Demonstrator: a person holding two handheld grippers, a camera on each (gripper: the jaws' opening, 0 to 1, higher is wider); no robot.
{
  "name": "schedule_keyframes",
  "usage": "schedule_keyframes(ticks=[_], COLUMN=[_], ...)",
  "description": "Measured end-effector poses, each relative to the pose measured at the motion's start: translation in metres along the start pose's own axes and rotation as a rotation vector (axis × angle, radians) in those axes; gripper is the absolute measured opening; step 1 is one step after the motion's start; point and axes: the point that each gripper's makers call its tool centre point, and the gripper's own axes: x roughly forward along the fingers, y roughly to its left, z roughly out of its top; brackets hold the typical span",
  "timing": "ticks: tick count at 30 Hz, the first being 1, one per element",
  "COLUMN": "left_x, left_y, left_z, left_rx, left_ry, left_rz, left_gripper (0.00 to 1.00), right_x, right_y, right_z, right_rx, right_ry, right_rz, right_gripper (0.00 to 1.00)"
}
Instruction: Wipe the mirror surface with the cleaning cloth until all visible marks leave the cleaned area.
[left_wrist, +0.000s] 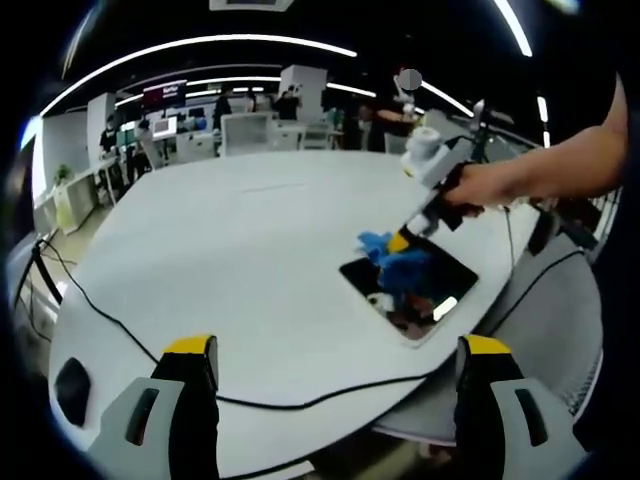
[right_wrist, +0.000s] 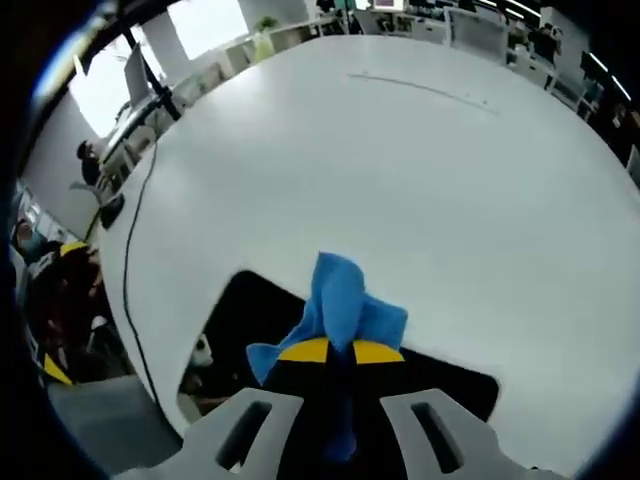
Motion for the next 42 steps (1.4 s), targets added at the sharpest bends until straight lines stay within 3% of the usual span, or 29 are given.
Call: schedule_keyframes(ticks=[1, 6, 13, 21, 42], left_x=[0.0, 0.001, 0.003, -0.001, -0.002], left_y=[0.0, -0.002, -0.004, -0.008, -0.014], left_z=[0.001, 0.006, 0.008, 0.021, 0.03], left_rx=[-0.002, -0.008, -0.017, -0.017, 0.005], left_ry=[-0.004, -0.017, -0.034, -0.06, -0.083], left_rz=[0.0, 0.0, 0.011, 0.013, 0.029], left_gripper=[1.0, 1.0, 1.0, 1.0, 1.0], right_x=[0.0, 0.001, 0.001, -0.001, -0.013], right_y=[0.001, 0.0, -0.003, -0.001, -0.044], right_z=[-0.001, 0.0, 0.0, -0.002, -0.014], right_rx=[0.072, 0.019, 0.037, -0.029, -0.011], right_ry=[0.012, 0.02, -0.013, -0.019, -0.007], right_rz=[0.009, 0.008, 0.039, 0.032, -0.014], right_gripper=[0.01, 0.01, 0.01, 0.01, 0.01])
